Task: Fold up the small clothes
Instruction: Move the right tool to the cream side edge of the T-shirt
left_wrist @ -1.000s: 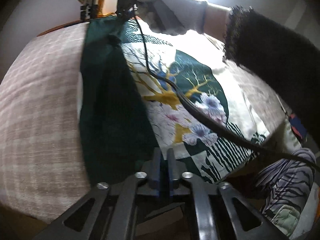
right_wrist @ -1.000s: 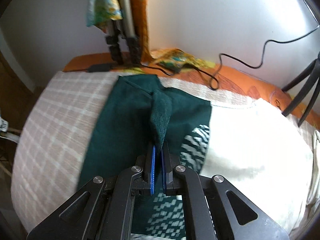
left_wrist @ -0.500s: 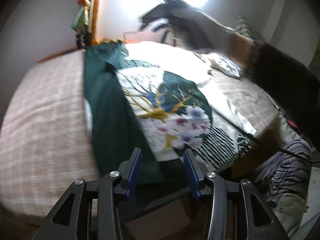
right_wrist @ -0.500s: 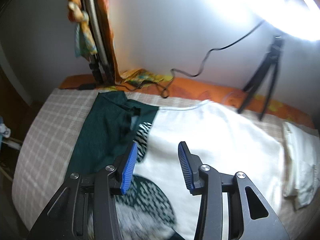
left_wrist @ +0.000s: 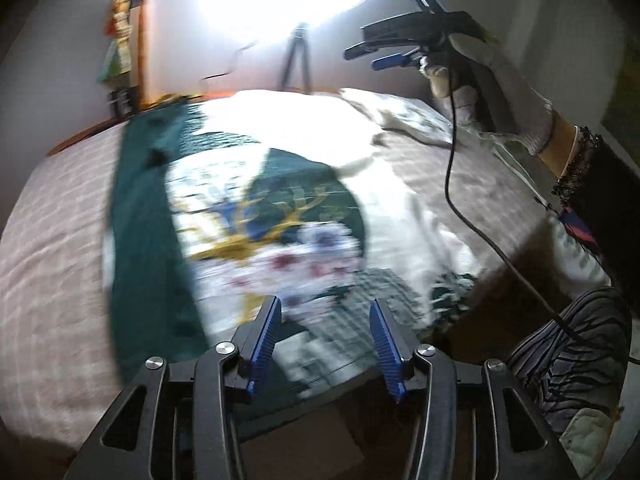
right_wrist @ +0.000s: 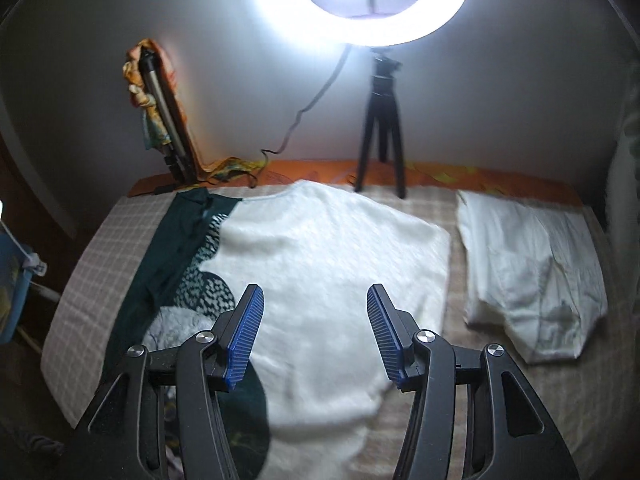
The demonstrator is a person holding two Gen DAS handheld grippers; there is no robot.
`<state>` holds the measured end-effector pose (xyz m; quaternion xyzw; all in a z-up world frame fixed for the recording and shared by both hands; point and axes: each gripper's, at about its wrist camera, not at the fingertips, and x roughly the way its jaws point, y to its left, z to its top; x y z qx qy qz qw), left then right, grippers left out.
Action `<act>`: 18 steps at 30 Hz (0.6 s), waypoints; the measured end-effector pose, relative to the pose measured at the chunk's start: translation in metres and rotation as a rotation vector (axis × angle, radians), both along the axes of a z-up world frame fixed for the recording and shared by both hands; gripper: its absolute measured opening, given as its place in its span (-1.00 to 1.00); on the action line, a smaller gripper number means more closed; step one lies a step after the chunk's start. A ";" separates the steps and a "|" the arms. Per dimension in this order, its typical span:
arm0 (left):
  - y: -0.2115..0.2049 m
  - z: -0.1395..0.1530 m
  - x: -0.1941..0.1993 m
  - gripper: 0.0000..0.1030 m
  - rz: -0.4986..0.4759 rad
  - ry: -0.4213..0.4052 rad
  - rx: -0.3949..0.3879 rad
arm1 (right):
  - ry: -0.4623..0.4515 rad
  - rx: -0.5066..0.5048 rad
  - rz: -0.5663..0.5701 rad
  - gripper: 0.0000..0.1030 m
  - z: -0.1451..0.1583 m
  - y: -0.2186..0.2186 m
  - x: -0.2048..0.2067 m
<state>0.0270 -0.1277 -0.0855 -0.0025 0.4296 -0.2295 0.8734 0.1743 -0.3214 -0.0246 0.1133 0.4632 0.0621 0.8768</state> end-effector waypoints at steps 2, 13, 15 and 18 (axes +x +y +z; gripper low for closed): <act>-0.023 -0.003 0.003 0.07 -0.042 0.000 0.002 | 0.014 0.016 -0.028 0.12 -0.008 -0.018 -0.011; -0.133 -0.030 0.008 0.09 -0.237 0.001 0.079 | 0.111 0.218 -0.155 0.13 -0.071 -0.095 -0.031; -0.149 -0.034 0.008 0.10 -0.254 -0.008 0.100 | 0.136 0.261 -0.162 0.13 -0.084 -0.101 -0.030; -0.170 -0.039 0.013 0.10 -0.262 -0.003 0.109 | 0.152 0.298 -0.163 0.13 -0.096 -0.104 -0.028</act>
